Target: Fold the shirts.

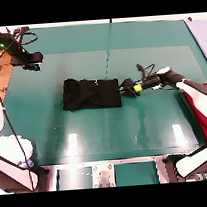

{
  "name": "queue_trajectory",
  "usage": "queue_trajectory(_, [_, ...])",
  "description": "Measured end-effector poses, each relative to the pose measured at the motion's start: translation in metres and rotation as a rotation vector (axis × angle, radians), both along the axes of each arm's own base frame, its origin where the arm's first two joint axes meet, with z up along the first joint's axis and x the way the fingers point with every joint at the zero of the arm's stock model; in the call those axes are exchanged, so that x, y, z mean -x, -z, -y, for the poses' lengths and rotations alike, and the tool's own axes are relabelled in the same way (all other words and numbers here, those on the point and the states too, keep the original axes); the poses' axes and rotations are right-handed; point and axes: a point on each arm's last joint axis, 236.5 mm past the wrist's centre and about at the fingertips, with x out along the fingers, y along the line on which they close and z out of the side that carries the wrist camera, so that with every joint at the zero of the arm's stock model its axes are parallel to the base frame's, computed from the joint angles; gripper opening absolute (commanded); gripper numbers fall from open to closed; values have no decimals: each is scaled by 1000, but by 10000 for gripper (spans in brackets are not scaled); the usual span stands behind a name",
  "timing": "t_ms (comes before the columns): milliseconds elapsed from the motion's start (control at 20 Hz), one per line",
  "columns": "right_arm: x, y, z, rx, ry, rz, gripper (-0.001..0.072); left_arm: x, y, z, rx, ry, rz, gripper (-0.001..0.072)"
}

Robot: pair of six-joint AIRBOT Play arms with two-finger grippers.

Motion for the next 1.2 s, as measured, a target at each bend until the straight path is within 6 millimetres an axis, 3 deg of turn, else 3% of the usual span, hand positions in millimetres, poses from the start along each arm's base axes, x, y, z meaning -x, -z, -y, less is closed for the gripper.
queue_trajectory(50, [1,3,-16,3,-4,12,581,0,0,0,0,0,0,22])
queue_trajectory(100, [-1,4,-29,6,-1,29,460,0,0,0,0,0,0,23])
queue_trajectory(150, [-4,6,-41,15,4,48,89,0,0,0,0,0,0,23])
queue_trajectory(200, [-6,7,-51,29,-2,73,23,0,0,0,0,0,0,23])
queue_trajectory(300, [-22,-11,-68,5,13,131,17,0,0,0,0,0,-1,23])
queue_trajectory(450, [-45,-62,-79,-44,5,241,17,1,0,0,0,1,-5,23])
queue_trajectory(600, [-70,-136,-51,-27,18,378,17,3,0,0,0,2,-11,23])
queue_trajectory(700, [-80,-183,-6,52,52,444,17,4,0,0,0,3,-15,23])
queue_trajectory(900, [-79,-248,137,272,262,470,17,5,1,0,1,6,-20,22])
queue_trajectory(1050, [-58,-273,250,389,483,439,17,5,1,0,2,6,-21,23])
queue_trajectory(1200, [-26,-275,345,477,674,374,17,6,1,1,3,7,-24,23])
